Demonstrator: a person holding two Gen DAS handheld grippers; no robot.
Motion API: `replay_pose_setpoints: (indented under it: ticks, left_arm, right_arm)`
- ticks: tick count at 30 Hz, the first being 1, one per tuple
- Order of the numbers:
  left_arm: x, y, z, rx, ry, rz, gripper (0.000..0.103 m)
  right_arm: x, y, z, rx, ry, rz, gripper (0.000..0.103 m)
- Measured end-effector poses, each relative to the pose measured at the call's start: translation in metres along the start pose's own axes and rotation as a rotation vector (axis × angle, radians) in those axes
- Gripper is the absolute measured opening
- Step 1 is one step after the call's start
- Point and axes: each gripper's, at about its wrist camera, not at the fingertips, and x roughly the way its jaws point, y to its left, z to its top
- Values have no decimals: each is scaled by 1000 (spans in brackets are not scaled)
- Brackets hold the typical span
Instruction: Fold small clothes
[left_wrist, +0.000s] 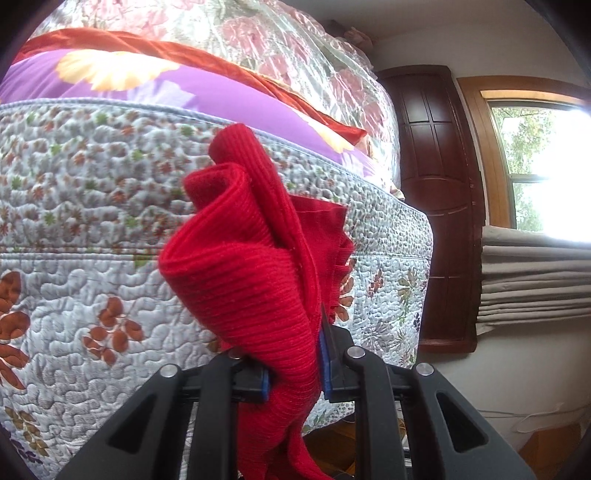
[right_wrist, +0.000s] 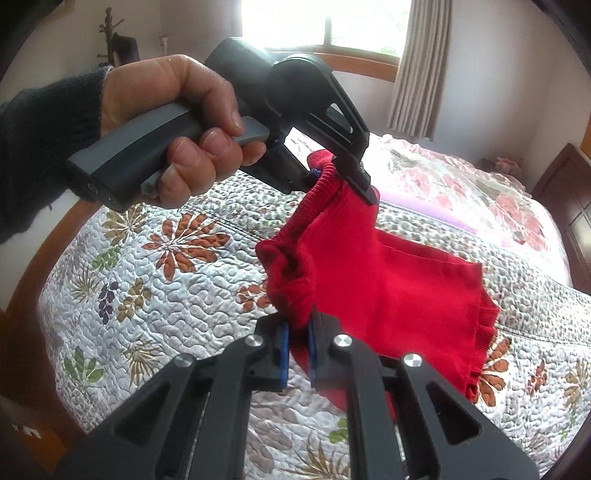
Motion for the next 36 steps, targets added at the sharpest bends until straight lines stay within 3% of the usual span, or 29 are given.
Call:
replay_pose_setpoints:
  ticks: [13, 25, 36]
  left_arm:
    - [32, -43, 8, 35, 24, 49, 19]
    - [88, -71, 21, 47, 59, 153, 19]
    - [139, -96, 14, 72, 75, 249, 19]
  right_arm:
    - [-17, -48, -11, 93, -8, -16, 6]
    - [-11, -100, -31, 179, 13, 10, 6]
    - [-14, -146, -65, 258, 38, 22, 6]
